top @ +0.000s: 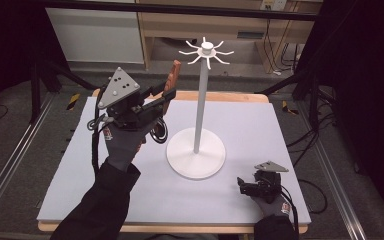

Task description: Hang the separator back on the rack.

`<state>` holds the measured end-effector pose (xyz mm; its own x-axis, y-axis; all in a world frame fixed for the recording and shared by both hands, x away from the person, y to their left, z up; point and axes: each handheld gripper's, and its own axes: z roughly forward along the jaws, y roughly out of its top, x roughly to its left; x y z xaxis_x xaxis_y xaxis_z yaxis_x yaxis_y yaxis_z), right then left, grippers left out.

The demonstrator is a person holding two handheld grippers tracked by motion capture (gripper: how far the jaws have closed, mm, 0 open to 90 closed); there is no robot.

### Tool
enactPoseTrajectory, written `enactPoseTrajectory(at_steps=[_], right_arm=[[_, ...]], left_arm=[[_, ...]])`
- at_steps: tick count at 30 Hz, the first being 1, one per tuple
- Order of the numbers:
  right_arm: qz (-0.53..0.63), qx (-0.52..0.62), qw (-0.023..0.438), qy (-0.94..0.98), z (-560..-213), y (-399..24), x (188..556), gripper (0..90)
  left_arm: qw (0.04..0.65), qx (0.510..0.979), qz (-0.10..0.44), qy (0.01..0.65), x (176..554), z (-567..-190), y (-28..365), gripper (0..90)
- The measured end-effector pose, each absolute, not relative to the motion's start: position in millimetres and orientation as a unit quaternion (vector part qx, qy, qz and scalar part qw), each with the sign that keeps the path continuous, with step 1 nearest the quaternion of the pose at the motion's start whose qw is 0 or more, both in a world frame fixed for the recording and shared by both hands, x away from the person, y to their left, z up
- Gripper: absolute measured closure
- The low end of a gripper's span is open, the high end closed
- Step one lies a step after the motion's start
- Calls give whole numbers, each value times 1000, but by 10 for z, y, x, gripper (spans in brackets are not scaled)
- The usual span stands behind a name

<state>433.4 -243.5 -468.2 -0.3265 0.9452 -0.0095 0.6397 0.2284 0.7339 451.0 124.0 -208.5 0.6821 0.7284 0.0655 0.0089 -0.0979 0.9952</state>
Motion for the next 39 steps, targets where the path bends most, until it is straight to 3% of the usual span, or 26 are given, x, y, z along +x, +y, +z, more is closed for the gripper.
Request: enactPoseTrajectory(at_steps=[39], right_arm=[[326, 533, 232, 746, -4673, -2443, 4328, 115]], left_arm=[[607, 689, 291, 269, 4630, -2018, 1017, 671]])
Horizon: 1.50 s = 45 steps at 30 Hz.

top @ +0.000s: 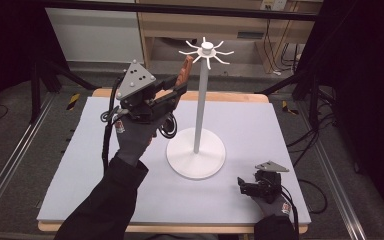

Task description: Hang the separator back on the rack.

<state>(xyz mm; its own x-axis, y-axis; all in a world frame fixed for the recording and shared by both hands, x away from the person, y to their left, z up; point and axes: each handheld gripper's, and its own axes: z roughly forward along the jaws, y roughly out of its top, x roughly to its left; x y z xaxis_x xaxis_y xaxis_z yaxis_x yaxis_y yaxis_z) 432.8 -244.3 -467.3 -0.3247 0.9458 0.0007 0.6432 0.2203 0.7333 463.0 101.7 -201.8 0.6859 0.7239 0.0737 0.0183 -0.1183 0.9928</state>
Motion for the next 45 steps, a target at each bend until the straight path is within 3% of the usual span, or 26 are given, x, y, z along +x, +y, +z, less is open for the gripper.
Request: enactPoseTrajectory(at_steps=[45], right_arm=[[324, 532, 231, 747, -4681, -2439, 4335, 113]], left_arm=[[604, 692, 277, 283, 4803, -2118, 886, 659]])
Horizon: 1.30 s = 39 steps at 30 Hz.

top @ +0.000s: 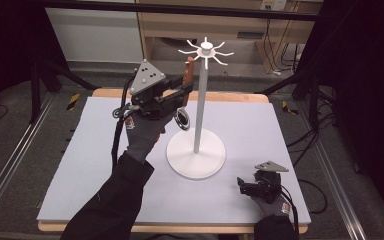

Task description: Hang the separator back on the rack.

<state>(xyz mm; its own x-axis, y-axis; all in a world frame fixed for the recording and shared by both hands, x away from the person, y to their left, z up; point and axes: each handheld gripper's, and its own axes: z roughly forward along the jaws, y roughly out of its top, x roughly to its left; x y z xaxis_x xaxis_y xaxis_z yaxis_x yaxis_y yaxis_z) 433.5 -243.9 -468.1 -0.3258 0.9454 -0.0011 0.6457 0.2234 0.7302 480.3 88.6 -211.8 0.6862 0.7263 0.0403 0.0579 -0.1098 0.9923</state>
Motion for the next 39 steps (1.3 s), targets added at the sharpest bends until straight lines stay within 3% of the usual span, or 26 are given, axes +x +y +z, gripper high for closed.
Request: enactPoseTrajectory(at_steps=[18, 39], right_arm=[[323, 535, 231, 746, -4681, -2437, 4333, 112], [324, 539, 230, 743, -4696, -2444, 4333, 106]], left_arm=[[594, 703, 271, 281, 4736, -2211, 1126, 539], [541, 734, 262, 318, 4600, -3020, 1768, 399]])
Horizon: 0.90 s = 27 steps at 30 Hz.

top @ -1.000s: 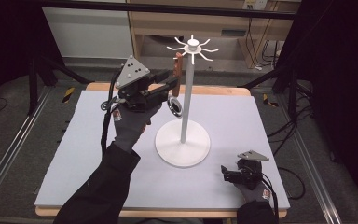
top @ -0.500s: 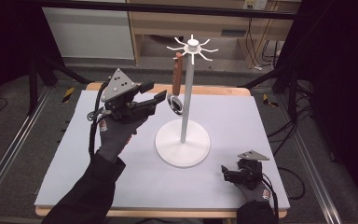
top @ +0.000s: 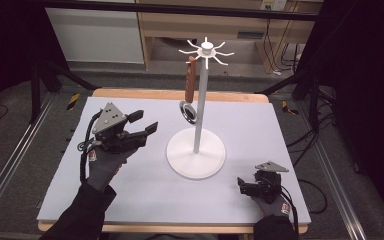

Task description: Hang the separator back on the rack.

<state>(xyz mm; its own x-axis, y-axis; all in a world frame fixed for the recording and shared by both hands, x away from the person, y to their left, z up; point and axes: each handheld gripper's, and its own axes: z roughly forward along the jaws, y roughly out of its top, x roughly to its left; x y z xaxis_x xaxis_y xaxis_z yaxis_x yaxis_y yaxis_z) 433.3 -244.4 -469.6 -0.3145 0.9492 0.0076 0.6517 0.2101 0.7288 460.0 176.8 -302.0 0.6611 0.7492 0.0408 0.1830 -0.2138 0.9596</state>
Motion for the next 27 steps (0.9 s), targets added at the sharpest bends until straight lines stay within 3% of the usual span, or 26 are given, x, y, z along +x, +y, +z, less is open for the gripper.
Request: enactPoseTrajectory(at_steps=[18, 27], right_arm=[[321, 542, 236, 740, -4705, -2464, 4336, 93], [317, 553, 237, 733, -4718, -2491, 4335, 89]], left_arm=[[467, 761, 254, 372, 4539, -3864, 2329, 336], [446, 752, 267, 405, 4456, -4200, 2589, 321]])
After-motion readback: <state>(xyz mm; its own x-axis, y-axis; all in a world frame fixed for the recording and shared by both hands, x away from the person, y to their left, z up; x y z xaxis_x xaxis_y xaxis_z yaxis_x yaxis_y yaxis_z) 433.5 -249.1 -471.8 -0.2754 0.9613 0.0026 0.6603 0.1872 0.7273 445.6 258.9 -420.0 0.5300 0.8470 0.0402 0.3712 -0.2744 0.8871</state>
